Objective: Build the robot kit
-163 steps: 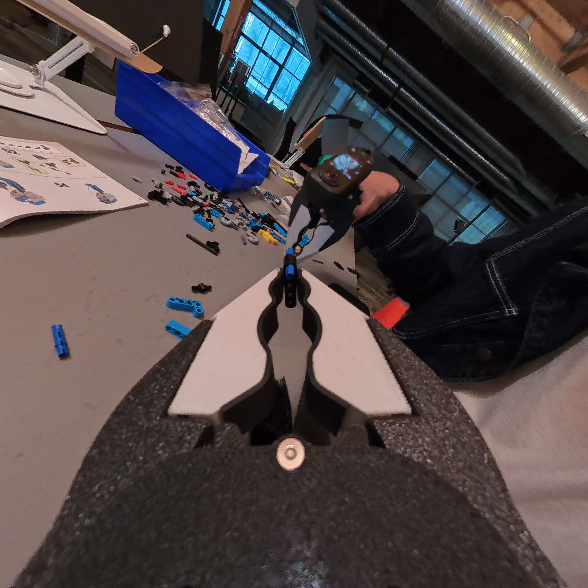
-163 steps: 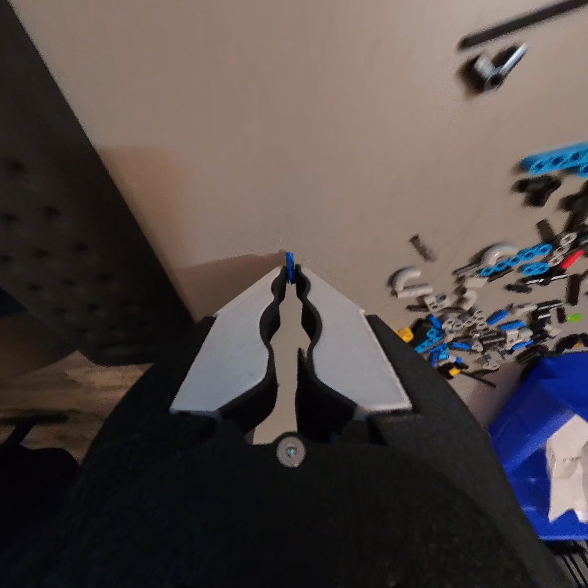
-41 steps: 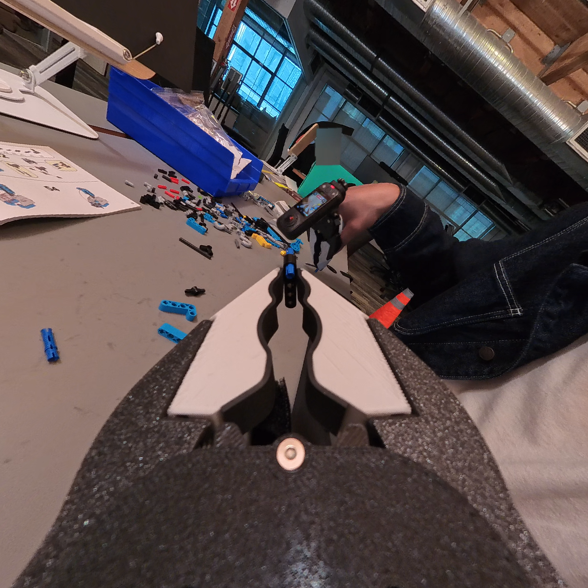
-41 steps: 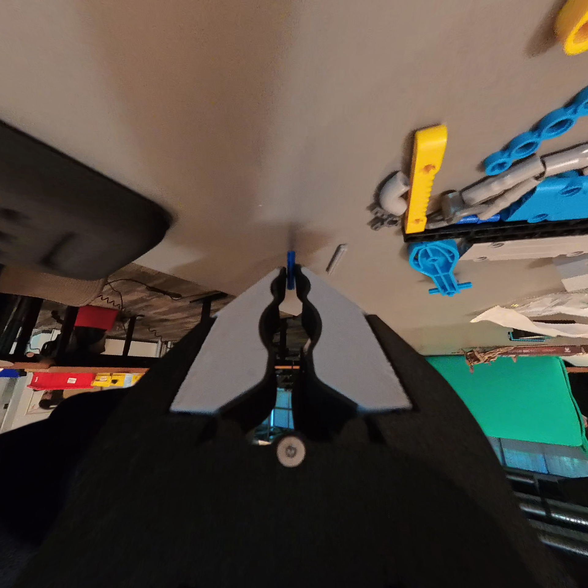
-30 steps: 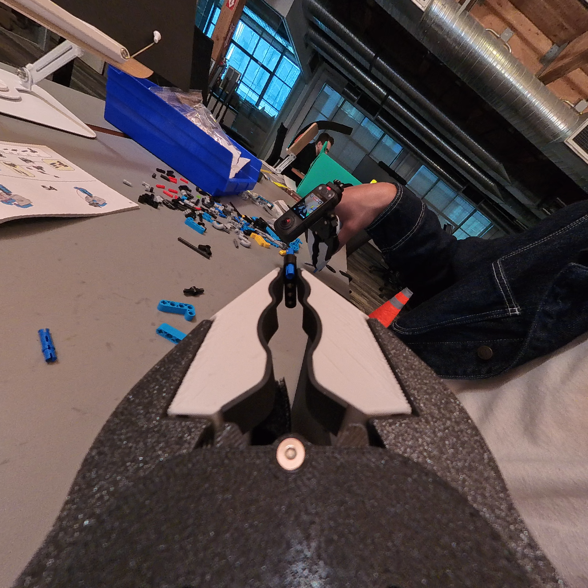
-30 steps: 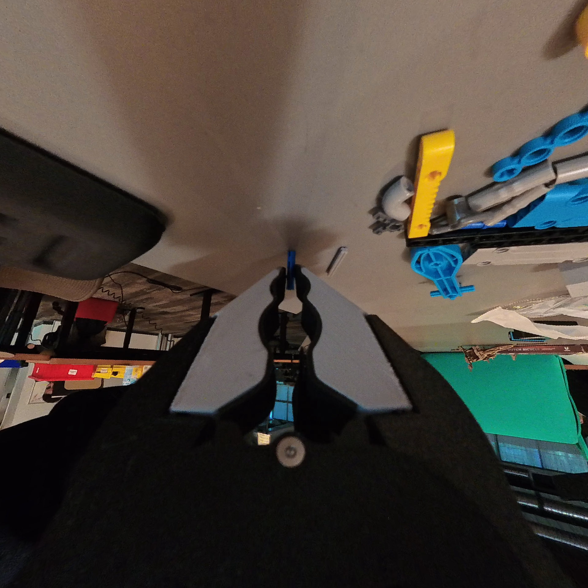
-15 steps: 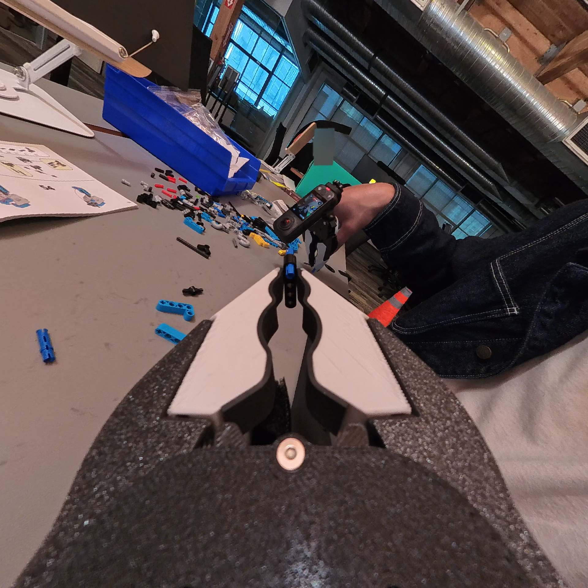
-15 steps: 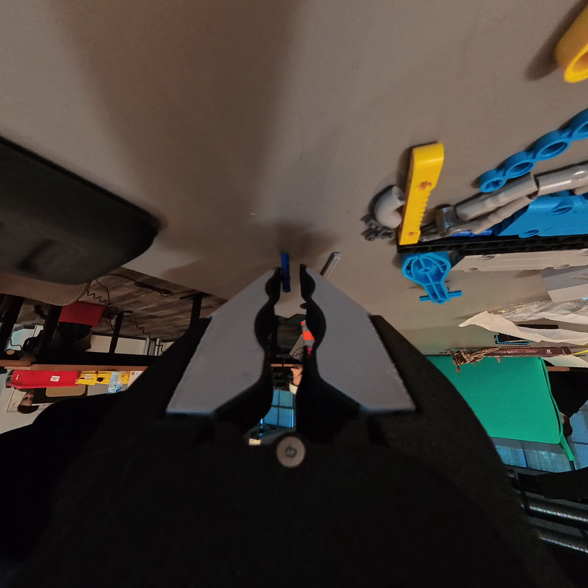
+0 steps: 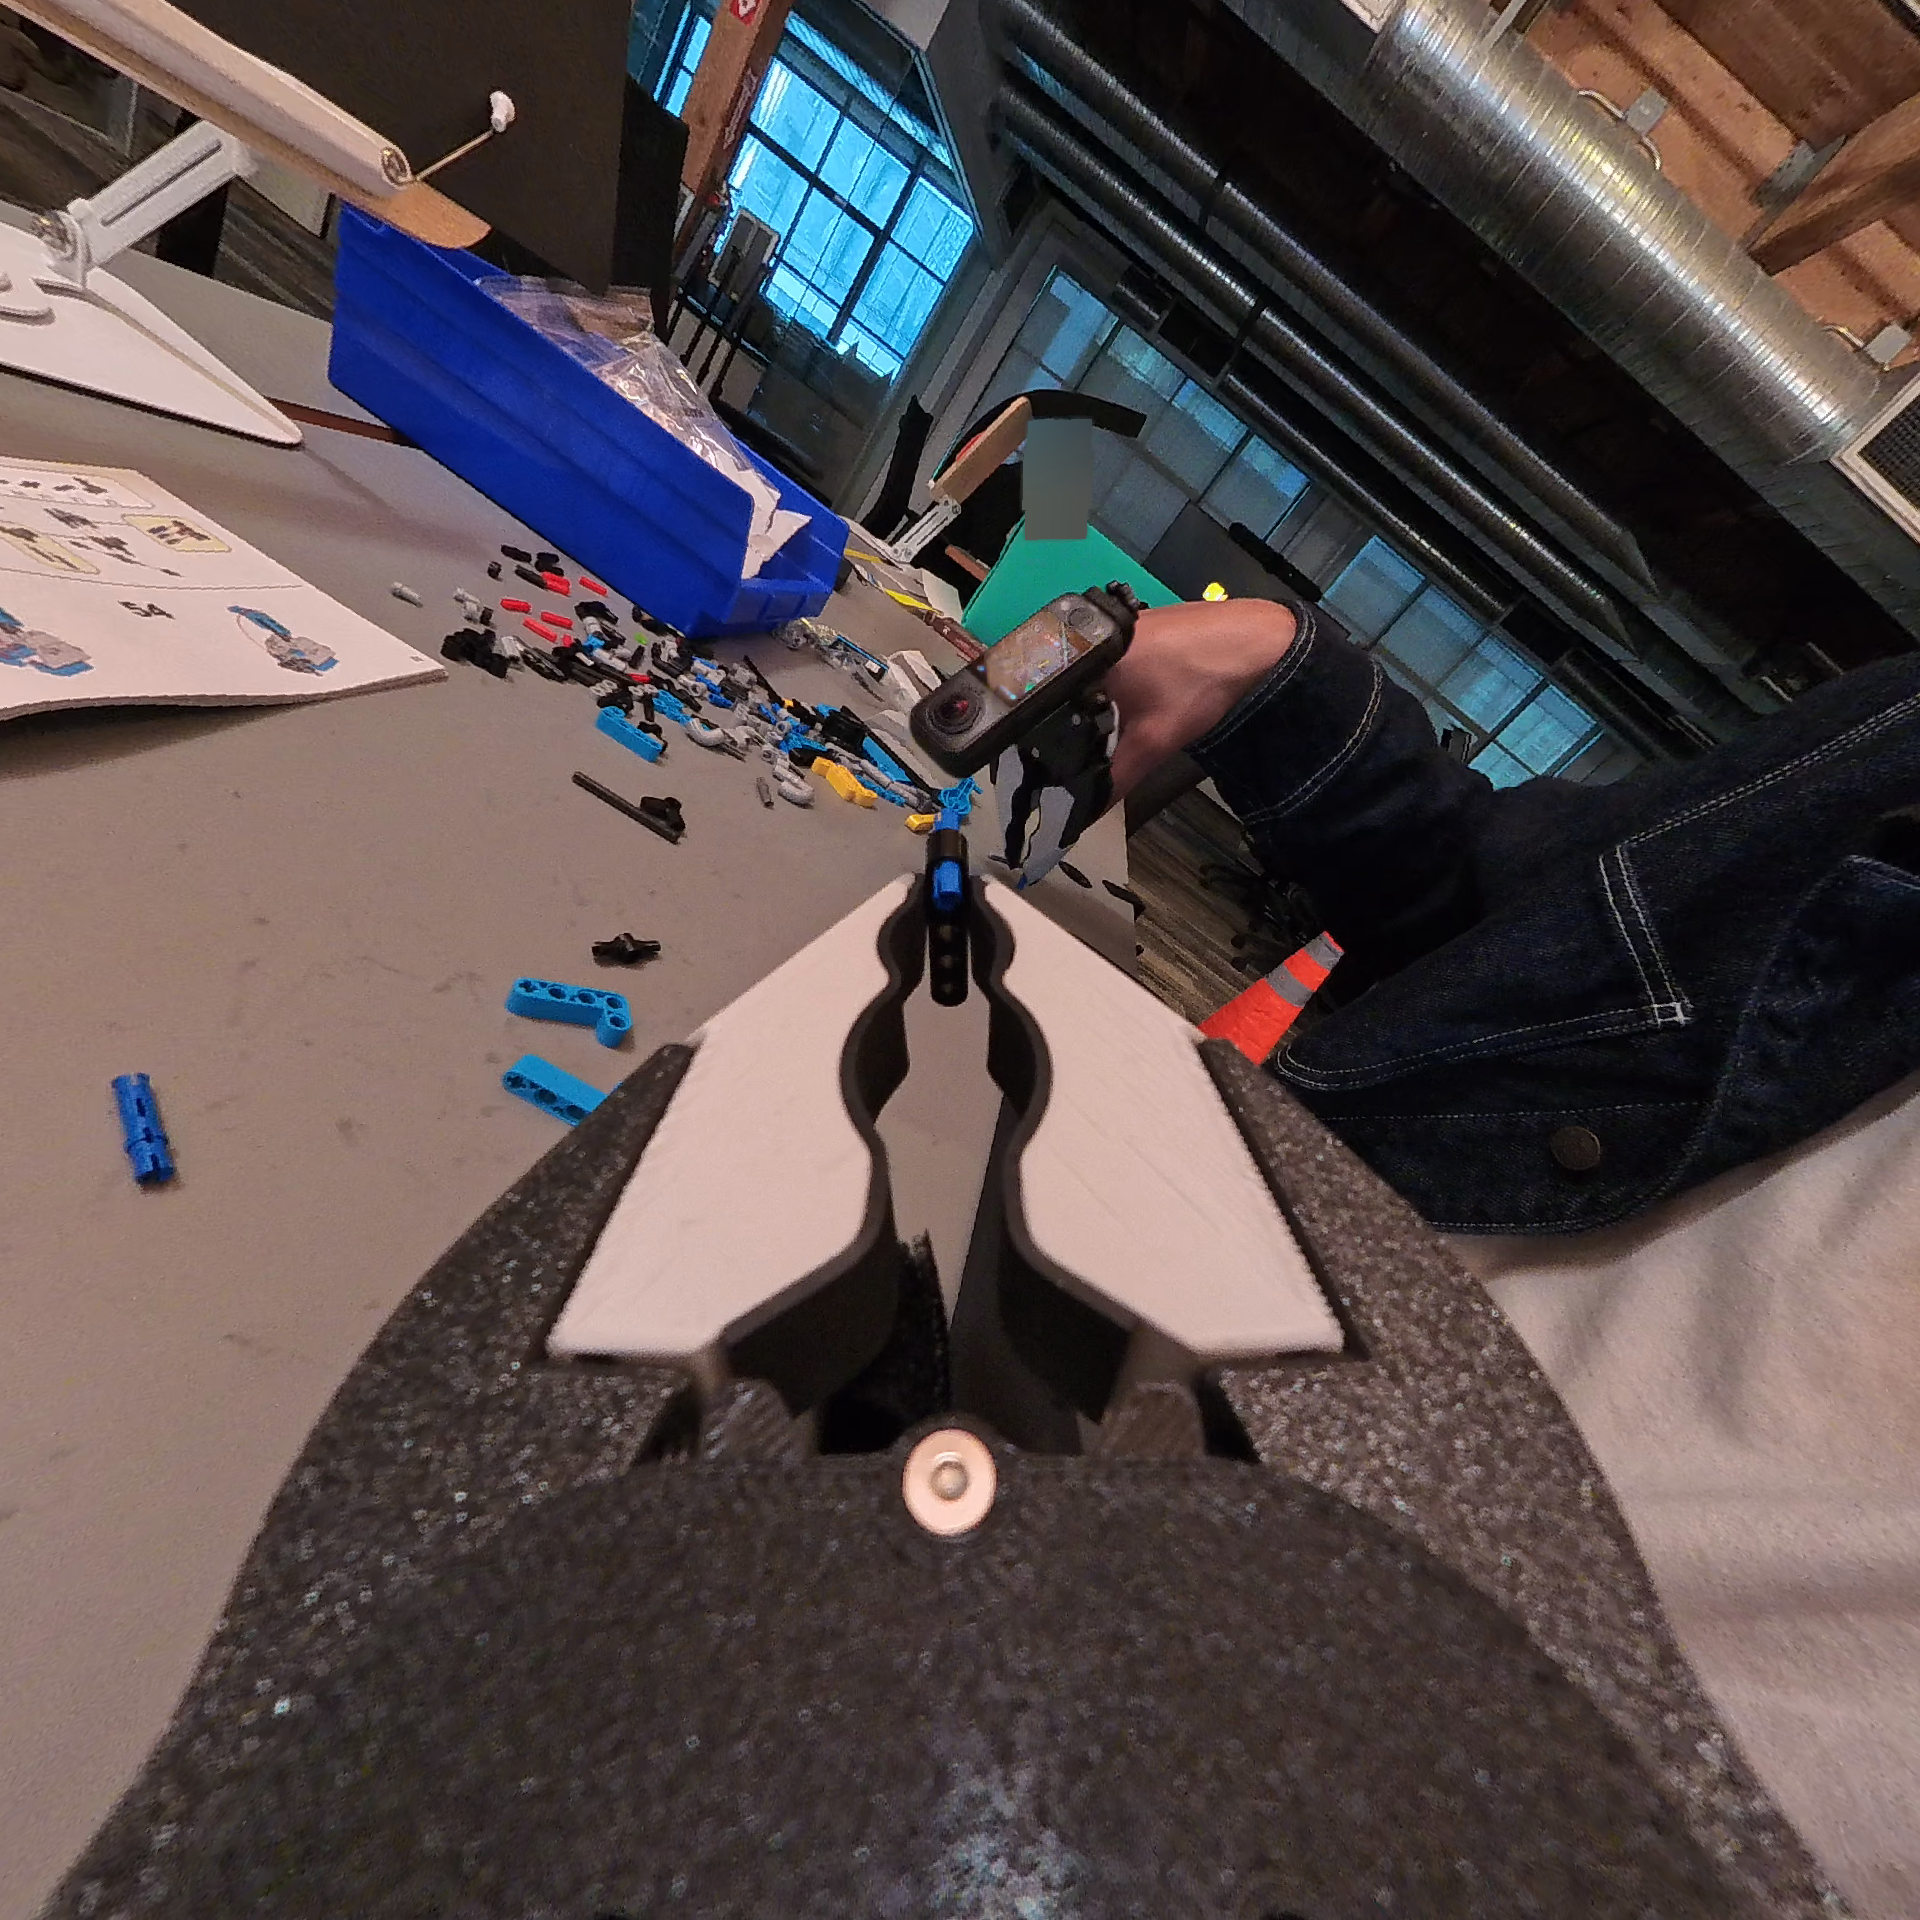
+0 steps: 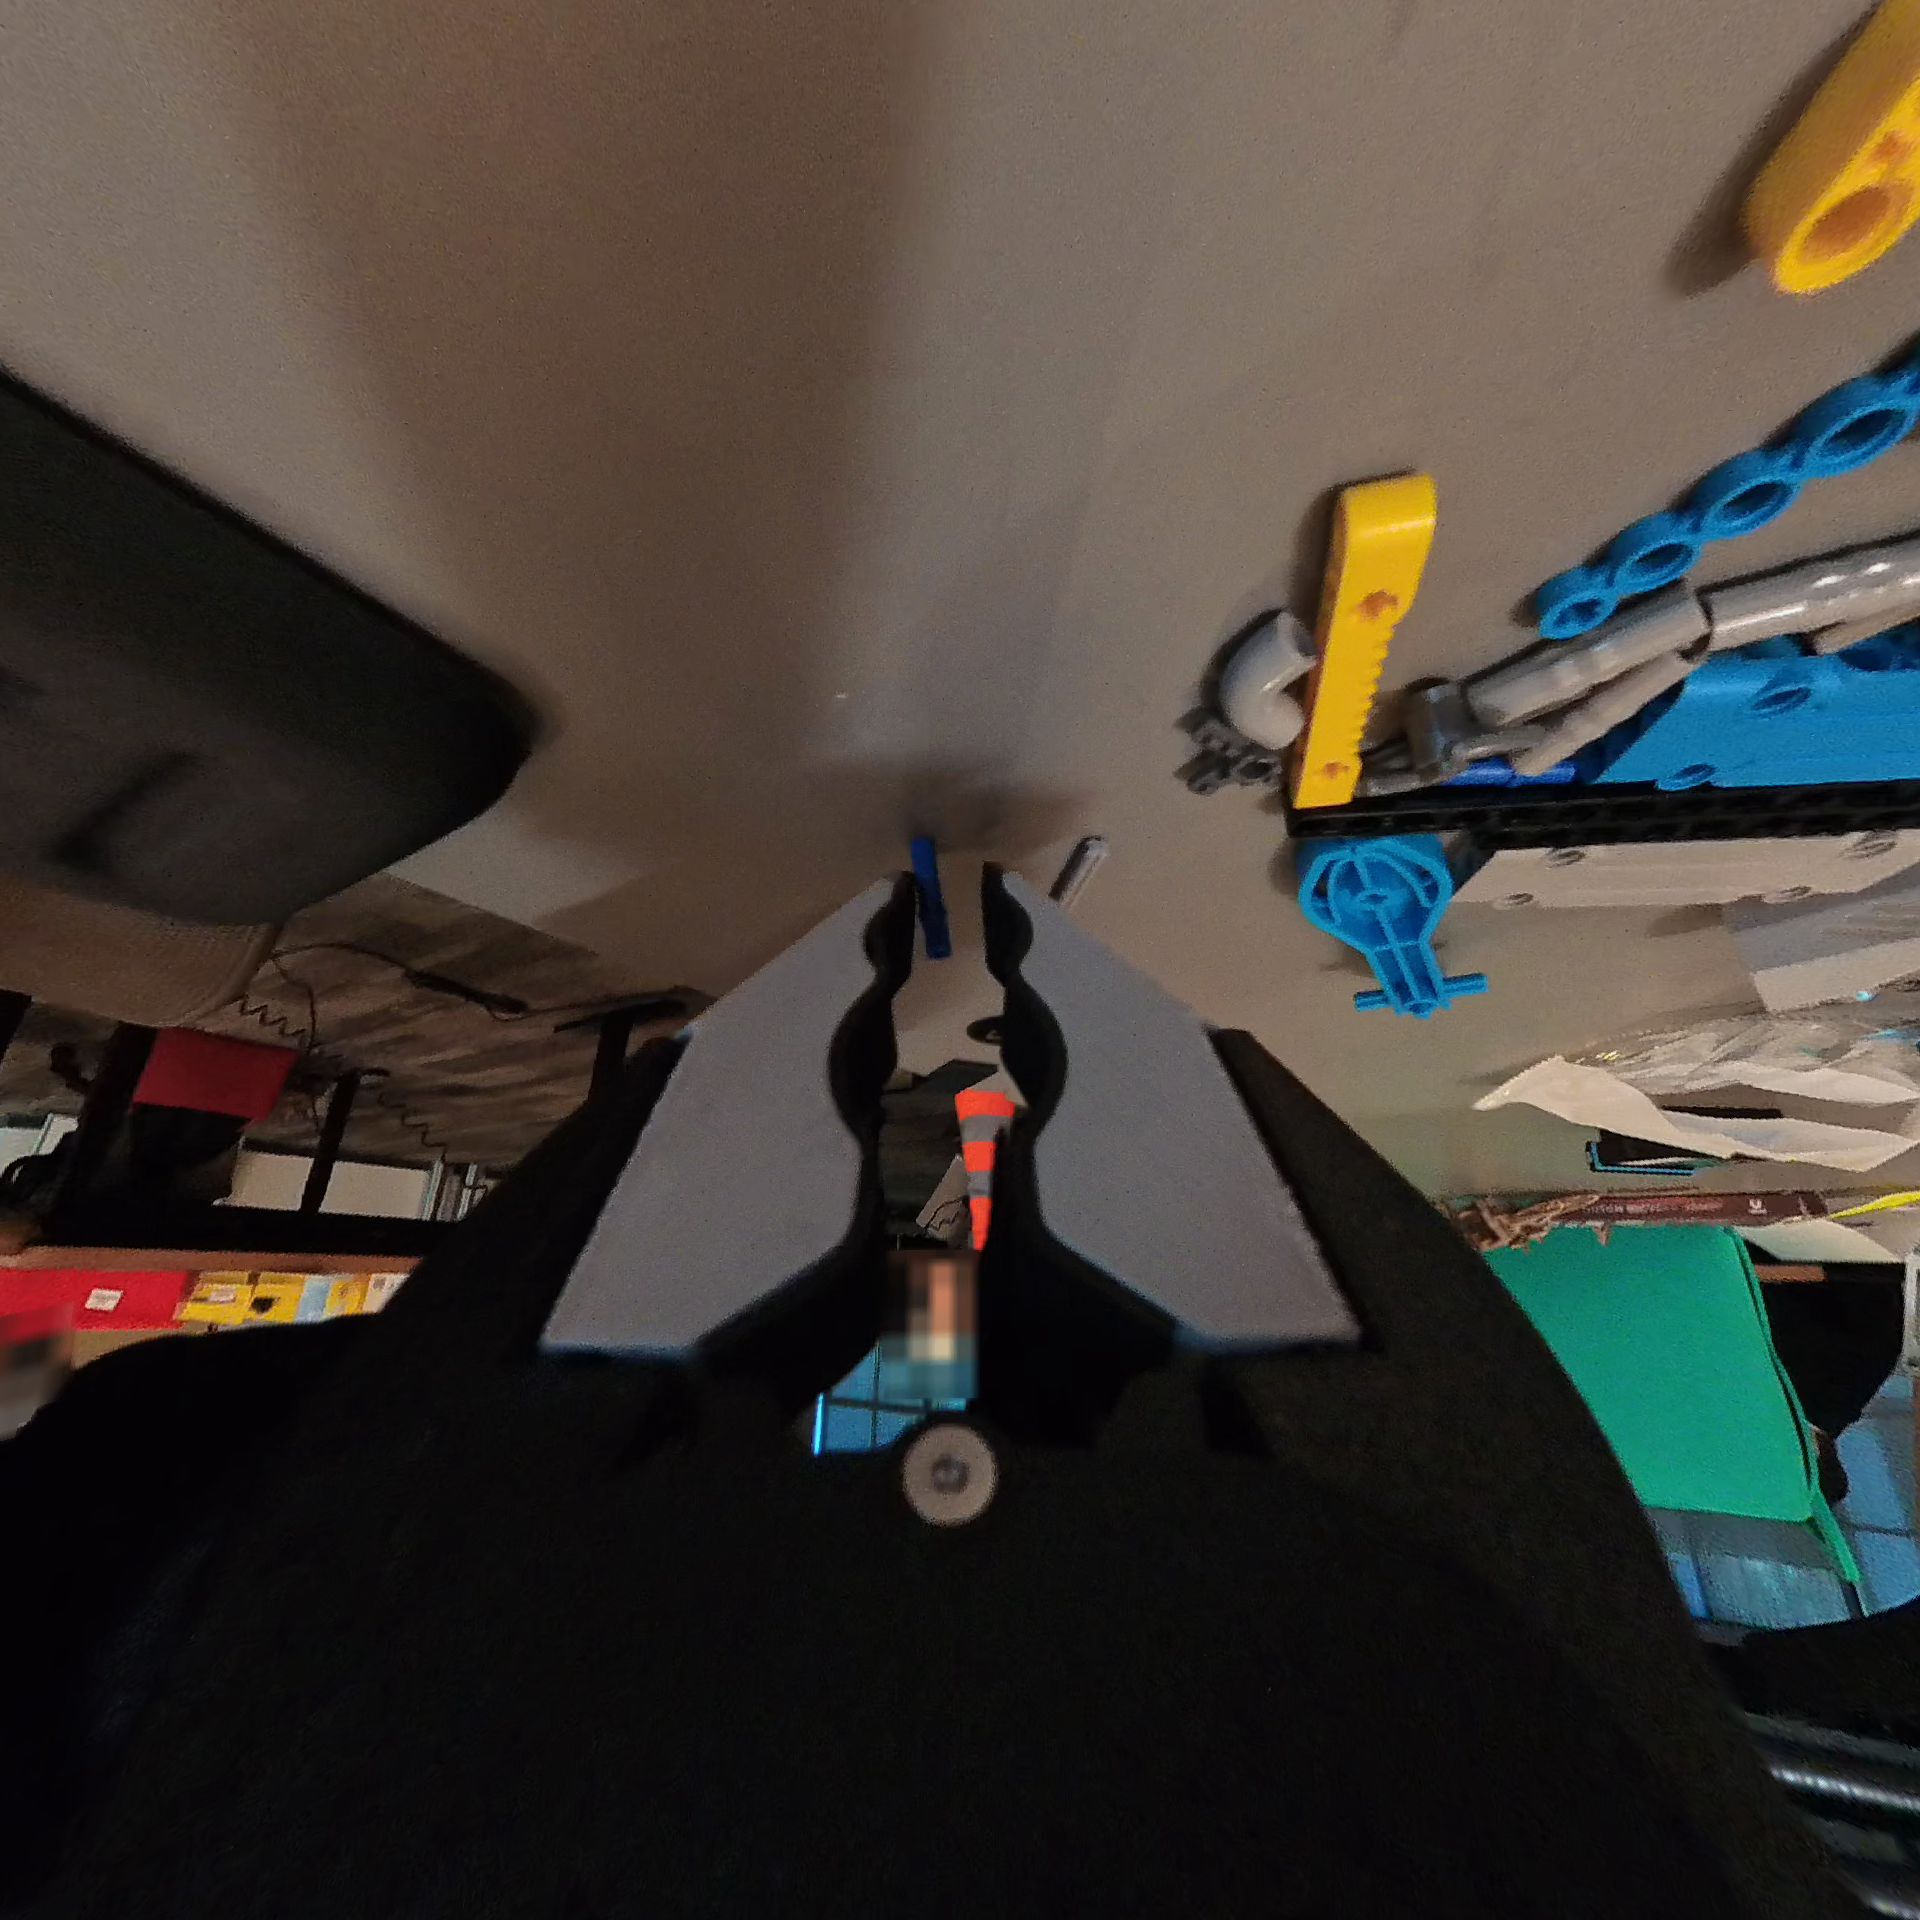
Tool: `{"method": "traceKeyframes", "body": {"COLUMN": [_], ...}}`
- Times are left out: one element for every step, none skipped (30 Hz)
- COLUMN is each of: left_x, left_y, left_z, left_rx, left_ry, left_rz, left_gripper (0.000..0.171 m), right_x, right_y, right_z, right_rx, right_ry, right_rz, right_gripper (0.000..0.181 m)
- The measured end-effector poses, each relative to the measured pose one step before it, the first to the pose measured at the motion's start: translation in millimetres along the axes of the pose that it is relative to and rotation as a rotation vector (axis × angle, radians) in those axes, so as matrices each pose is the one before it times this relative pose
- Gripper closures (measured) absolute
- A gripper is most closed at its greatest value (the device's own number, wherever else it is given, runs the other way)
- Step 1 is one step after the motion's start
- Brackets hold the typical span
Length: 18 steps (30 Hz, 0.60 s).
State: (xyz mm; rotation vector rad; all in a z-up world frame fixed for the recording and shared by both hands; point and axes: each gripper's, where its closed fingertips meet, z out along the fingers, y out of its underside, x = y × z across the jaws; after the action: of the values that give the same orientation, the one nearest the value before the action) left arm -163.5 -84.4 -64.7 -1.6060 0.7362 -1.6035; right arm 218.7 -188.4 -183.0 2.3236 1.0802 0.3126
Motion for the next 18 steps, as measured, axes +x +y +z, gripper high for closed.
{"method": "traceKeyframes", "body": {"left_x": [0.06,-0.04,0.13,0.0,0.05,0.07,0.04,-0.01,-0.04,0.05,-0.05,0.02,0.01,0.09,-0.05,0.08,0.12,0.05], "left_y": [-0.06,-0.08,0.05,-0.01,-0.05,0.06,-0.02,0.03,0.03,-0.08,0.02,-0.05,-0.09,0.02,0.05,0.12,0.07,-0.1], "left_z": [0.03,0.02,-0.01,0.0,-0.01,-0.01,0.01,0.09,-0.02,-0.08,0.03,-0.08,-0.06,0.01,0.06,0.05,-0.02,-0.05], "left_rx": [0.00041,0.00016,0.00002,0.00005,-0.00025,0.0,0.00017,-0.00011,-0.00025,0.00031,0.00048,0.0003,0.00056,0.00026,-0.00067,-0.00076,-0.00008,0.00064], "left_ry": [0.0004,0.0002,0.0004,0.0001,0.0,0.0,0.0004,-0.0001,-0.0002,-0.0004,-0.0001,-0.0001,0.0002,0.0002,0.0001,0.0005,0.0005,0.0003], "left_rz": [-0.0001,-0.0003,0.0001,0.0003,0.0001,0.0002,0.0002,0.0,0.0001,0.0004,-0.0003,-0.0006,0.0001,0.0003,-0.0003,0.0,0.0003,-0.0002], "left_gripper": [0.164,0.164,0.164,0.164,0.164,0.164,0.164,0.164,0.164,0.164,0.164,0.164,0.164,0.164,0.164,0.164,0.164,0.164], "right_x": [-0.15,0.66,0.11,-0.93,-0.94,-0.5,0.14,-0.69,0.09,1.19,0.2,-0.5,0.24,1.89,1.43,1.08,2.26,1.06], "right_y": [-0.68,-0.8,-0.84,-0.53,-0.39,0.08,-0.4,-0.27,0.75,0.66,0.12,0.29,0.43,0.47,0.9,0.82,-0.35,-1.62], "right_z": [-0.27,-0.36,-0.29,-0.15,0.13,0.13,0.22,0.41,0.62,0.54,0.42,0.39,0.14,-0.29,-0.65,-1.6,-3.2,-5.0], "right_rx": [0.0121,0.0129,0.0142,0.0123,0.0113,0.0079,0.0097,0.0098,0.0021,0.0035,0.0086,0.0086,0.0095,0.0121,0.0121,0.0185,0.0325,0.054], "right_ry": [-0.0012,0.005,0.0024,-0.0044,-0.0041,0.0,0.0038,-0.002,0.0019,0.0089,0.0026,-0.0021,0.0045,0.0146,0.0106,0.0073,0.0115,0.0011], "right_rz": [-0.002,-0.0022,-0.0017,-0.0015,-0.002,-0.0024,-0.0026,0.0003,0.0029,0.0012,0.0018,0.0023,-0.0015,-0.002,-0.0006,0.0,0.0024,0.004], "right_gripper": [0.169,0.168,0.168,0.167,0.167,0.166,0.165,0.165,0.165,0.163,0.163,0.163,0.163,0.163,0.163,0.163,0.162,0.162]}}
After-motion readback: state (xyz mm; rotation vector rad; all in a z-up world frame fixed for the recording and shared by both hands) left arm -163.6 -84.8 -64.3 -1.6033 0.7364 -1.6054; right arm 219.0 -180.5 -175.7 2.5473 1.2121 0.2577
